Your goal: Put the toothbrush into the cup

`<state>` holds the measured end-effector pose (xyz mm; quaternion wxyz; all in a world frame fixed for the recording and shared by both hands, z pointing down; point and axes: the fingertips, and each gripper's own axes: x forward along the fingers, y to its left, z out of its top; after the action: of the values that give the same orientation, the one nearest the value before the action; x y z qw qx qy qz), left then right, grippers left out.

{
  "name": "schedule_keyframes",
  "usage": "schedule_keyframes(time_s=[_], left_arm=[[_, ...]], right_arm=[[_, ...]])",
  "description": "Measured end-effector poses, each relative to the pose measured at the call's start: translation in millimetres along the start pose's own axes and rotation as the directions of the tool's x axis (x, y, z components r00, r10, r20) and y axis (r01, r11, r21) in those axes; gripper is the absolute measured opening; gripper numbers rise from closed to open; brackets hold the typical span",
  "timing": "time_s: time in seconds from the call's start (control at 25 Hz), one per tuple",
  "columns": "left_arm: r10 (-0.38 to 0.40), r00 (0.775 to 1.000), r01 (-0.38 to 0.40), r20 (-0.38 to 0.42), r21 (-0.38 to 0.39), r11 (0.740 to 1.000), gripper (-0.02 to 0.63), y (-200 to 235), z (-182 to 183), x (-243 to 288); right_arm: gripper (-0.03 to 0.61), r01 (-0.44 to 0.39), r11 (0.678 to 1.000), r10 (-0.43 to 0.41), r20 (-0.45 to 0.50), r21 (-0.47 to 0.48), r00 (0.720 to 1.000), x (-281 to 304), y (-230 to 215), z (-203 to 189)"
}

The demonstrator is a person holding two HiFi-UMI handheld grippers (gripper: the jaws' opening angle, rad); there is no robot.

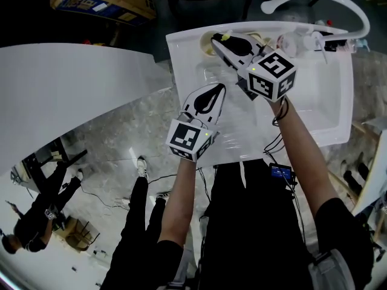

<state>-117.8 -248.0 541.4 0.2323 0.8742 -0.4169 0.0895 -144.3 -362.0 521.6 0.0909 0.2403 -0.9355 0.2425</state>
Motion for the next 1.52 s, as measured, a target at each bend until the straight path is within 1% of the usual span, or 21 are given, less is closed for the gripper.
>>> schedule_keyframes(time_s=[0.08, 0.12, 0.16, 0.2, 0.28, 0.44, 0.56, 0.92, 1.28, 1.52], left_arm=[[0.004, 1.000, -0.004, 0.003, 0.000, 1.000, 0.009, 0.7, 0.8, -0.8], [0.005, 1.000, -0.005, 0.003, -0.001, 1.000, 0.009, 0.7, 0.7, -1.2], [0.005, 1.000, -0.005, 0.004, -0.002, 1.000, 0.009, 0.3, 0.5, -1.9], [0.005, 1.000, -0.005, 0.003, -0.003, 1.000, 0.009, -0.2, 0.2, -2.5], [0.004, 1.000, -0.004, 0.001, -0.003, 1.000, 0.009, -0.6, -0.2, -3.8], [0.007, 1.000, -0.007, -0.006, -0.002, 1.000, 0.009, 1.5, -2.8, -8.5], [0.008, 1.000, -0.008, -0.009, -0.009, 1.000, 0.009, 1.2, -4.2, -10.0], [0.009, 1.000, -0.009, -0.008, -0.008, 1.000, 0.009, -0.8, -4.0, -7.0], [0.012, 1.000, -0.012, -0.012, -0.007, 1.000, 0.009, -1.0, -5.0, -8.4], [0.011, 1.000, -0.011, -0.018, -0.010, 1.000, 0.009, -3.8, -7.4, -10.2]], right_arm=[[0.032, 0.009, 1.000, -0.009, -0.001, -0.007, 1.000, -0.1, -2.1, 0.4], [0.044, 0.014, 1.000, -0.014, -0.002, -0.010, 1.000, -0.4, -3.1, 0.1], [0.079, 0.019, 1.000, -0.019, -0.004, -0.011, 1.000, -1.2, -3.8, -0.7], [0.101, 0.024, 1.000, -0.024, -0.006, -0.013, 1.000, -2.1, -4.4, -1.6], [0.112, 0.030, 0.999, -0.030, -0.012, -0.022, 0.999, -3.0, -5.2, -1.6], [0.153, 0.045, 0.998, -0.045, -0.022, -0.035, 0.999, -1.4, -7.8, -2.5], [0.169, 0.060, 0.998, -0.061, -0.026, -0.033, 0.998, -2.0, -12.1, -4.4], [0.173, 0.069, 0.997, -0.070, -0.030, -0.025, 0.997, -3.4, -17.7, -10.9], [0.179, 0.104, 0.995, -0.104, -0.026, -0.006, 0.994, -8.1, -28.5, -12.6], [0.216, 0.092, 0.996, -0.092, -0.039, 0.001, 0.995, -14.3, -23.9, -18.5]])
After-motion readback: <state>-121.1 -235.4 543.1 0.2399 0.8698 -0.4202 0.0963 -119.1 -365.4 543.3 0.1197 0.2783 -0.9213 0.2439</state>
